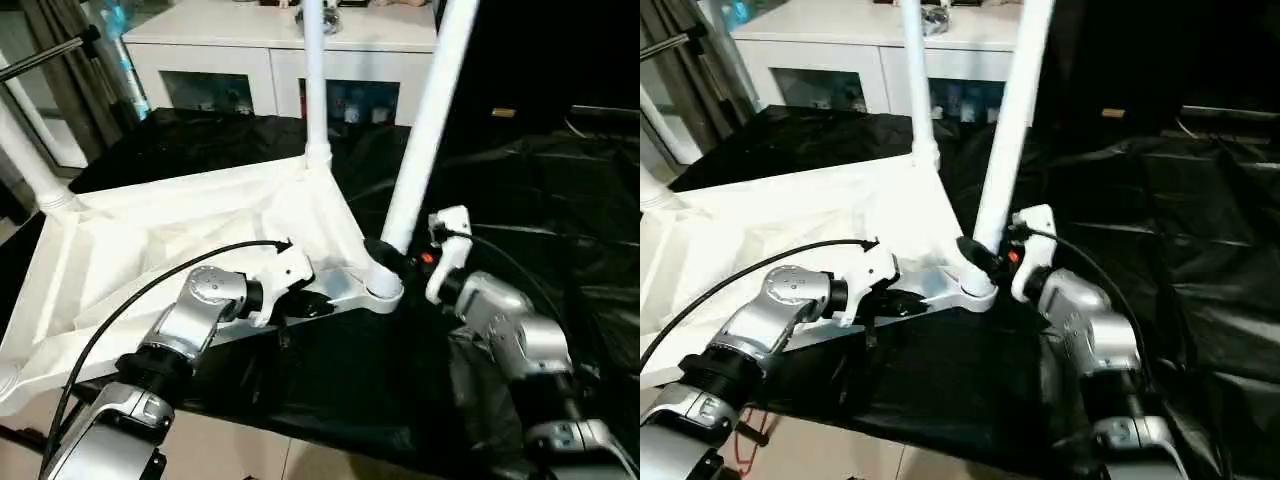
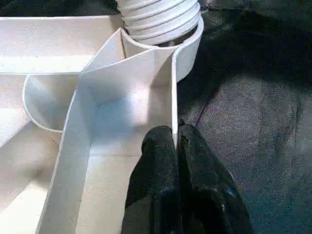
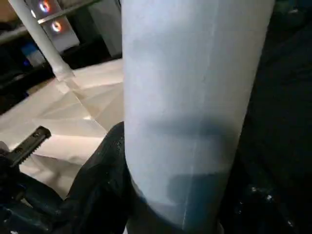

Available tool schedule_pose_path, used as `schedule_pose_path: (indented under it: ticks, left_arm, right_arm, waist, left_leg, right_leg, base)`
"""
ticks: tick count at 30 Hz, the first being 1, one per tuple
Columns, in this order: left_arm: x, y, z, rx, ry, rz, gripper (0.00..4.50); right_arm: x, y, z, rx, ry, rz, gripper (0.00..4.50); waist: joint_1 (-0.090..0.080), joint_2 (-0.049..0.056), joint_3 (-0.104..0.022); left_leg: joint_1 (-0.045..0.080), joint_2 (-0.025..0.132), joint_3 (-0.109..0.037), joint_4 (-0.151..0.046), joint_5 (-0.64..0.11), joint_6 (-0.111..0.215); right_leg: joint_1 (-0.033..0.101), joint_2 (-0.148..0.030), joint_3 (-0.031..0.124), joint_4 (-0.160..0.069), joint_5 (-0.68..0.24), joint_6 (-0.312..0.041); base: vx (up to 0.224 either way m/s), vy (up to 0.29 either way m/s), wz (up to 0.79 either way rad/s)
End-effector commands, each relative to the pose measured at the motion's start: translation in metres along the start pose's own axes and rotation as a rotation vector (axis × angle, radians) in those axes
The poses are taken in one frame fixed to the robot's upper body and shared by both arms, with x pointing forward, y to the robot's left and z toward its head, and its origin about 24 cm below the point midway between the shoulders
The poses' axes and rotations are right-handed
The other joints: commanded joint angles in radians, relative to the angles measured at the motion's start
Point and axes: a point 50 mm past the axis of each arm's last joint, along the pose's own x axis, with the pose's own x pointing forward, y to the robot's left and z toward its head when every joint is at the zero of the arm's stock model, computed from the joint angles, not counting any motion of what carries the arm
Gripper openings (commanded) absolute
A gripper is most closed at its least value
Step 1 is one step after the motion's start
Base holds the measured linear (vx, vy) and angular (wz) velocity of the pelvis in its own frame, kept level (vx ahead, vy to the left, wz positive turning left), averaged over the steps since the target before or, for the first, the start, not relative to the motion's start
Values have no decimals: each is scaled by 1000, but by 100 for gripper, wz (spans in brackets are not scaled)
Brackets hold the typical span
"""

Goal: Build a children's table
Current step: Insert table leg to table base

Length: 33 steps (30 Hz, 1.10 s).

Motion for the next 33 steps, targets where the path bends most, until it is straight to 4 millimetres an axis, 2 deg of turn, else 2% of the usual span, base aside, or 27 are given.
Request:
schedule_pose_path:
  ticks: [1, 2, 5, 7, 8, 9, 11, 14, 18, 20, 24, 26, 27, 29, 33]
  left_arm:
    - [-3, -1, -14, -41, 43, -4, 0]
    - [-4, 0, -13, -43, 43, 3, 0]
    - [-4, 1, -13, -44, 44, 14, 0]
    - [-4, 2, -13, -48, 42, 28, 0]
    - [-4, 3, -14, -54, 42, 33, 0]
    - [-5, 3, -14, -55, 43, 33, 0]
    - [-5, 3, -14, -55, 46, 31, 0]
    - [-5, 4, -14, -56, 47, 33, 0]
    - [-4, 3, -15, -59, 48, 40, 0]
    - [-4, 3, -16, -57, 52, 39, 0]
    - [-4, 2, -16, -50, 55, 36, 0]
    - [-4, 1, -15, -42, 51, 22, 0]
    - [-4, 0, -15, -37, 49, 14, 0]
    - [-2, -2, -14, -25, 50, -6, 0]
    - [-2, -2, -13, -6, 59, -31, 0]
  right_arm:
    - [-15, -12, -27, 51, 92, -77, 190]
    - [-18, -12, -32, 52, 88, -82, 190]
    - [-23, -14, -43, 72, 83, -118, 190]
    - [-26, -15, -52, 93, 79, -152, 190]
    - [-28, -14, -56, 97, 75, -160, 190]
    - [-29, -14, -57, 100, 70, -162, 190]
    - [-31, -12, -58, 99, 59, -164, 190]
    - [-34, -11, -59, 75, 69, -165, 190]
    - [-36, -7, -59, -31, 104, -139, 190]
    - [-35, -5, -57, -63, 113, -128, 190]
    - [-31, -3, -55, -136, 162, -108, 190]
    - [-28, -1, -53, -174, 190, -80, 190]
    - [-26, -1, -52, -185, 199, -68, 190]
    - [-20, 1, -48, -219, 233, -29, 190]
    - [-10, 5, -41, -266, 292, 58, 190]
  waist:
    - [0, -14, -51]
    - [2, -10, -51]
    - [3, -16, -51]
    - [2, -8, -50]
    - [-1, -7, -49]
    - [-2, -9, -48]
    - [-2, -7, -47]
    - [-4, -10, -46]
    - [-7, -8, -43]
    - [-7, -15, -43]
    - [-8, -11, -41]
    - [-8, -13, -41]
    - [-8, -7, -39]
    - [-15, -12, -39]
    - [-28, -12, -39]
  left_leg:
    - [9, 44, -14, -75, -321, 23]
    - [10, 44, -14, -75, -325, 20]
    - [9, 44, -15, -78, -333, 18]
    - [10, 43, -15, -79, -341, 14]
    - [13, 43, -17, -82, -375, 7]
    - [13, 44, -17, -83, -386, 5]
    - [16, 43, -20, -85, -415, -1]
    - [16, 44, -22, -88, -438, -3]
    - [22, 44, -25, -92, -473, -11]
    - [21, 44, -26, -95, -471, -7]
    - [21, 44, -26, -96, -474, -8]
    - [23, 42, -25, -95, -476, -7]
    - [24, 42, -26, -95, -482, -8]
    - [25, 41, -29, -95, -503, -10]
    - [23, 42, -32, -96, -527, -13]
  right_leg:
    - [36, -51, 38, -87, -365, -197]
    - [35, -53, 39, -88, -370, -195]
    - [35, -54, 39, -89, -378, -193]
    - [34, -54, 39, -90, -381, -192]
    - [33, -52, 38, -94, -405, -185]
    - [32, -52, 38, -96, -414, -181]
    - [32, -52, 37, -99, -450, -166]
    - [29, -52, 36, -103, -477, -156]
    - [27, -55, 34, -113, -540, -131]
    - [27, -55, 34, -116, -545, -124]
    - [26, -54, 35, -117, -547, -122]
    - [24, -55, 36, -120, -569, -116]
    - [23, -56, 36, -120, -580, -113]
    - [20, -54, 33, -125, -614, -98]
    - [20, -53, 31, -122, -602, -106]
  base:
    - [0, 0, 0]
    - [0, 0, 0]
    - [0, 0, 0]
    - [0, 0, 0]
    - [0, 0, 0]
    - [0, 0, 0]
    - [0, 0, 0]
    - [0, 0, 0]
    - [0, 0, 0]
    - [0, 0, 0]
    - [0, 0, 0]
    - [0, 0, 0]
    - [0, 0, 0]
    - [0, 0, 0]
    - [0, 0, 0]
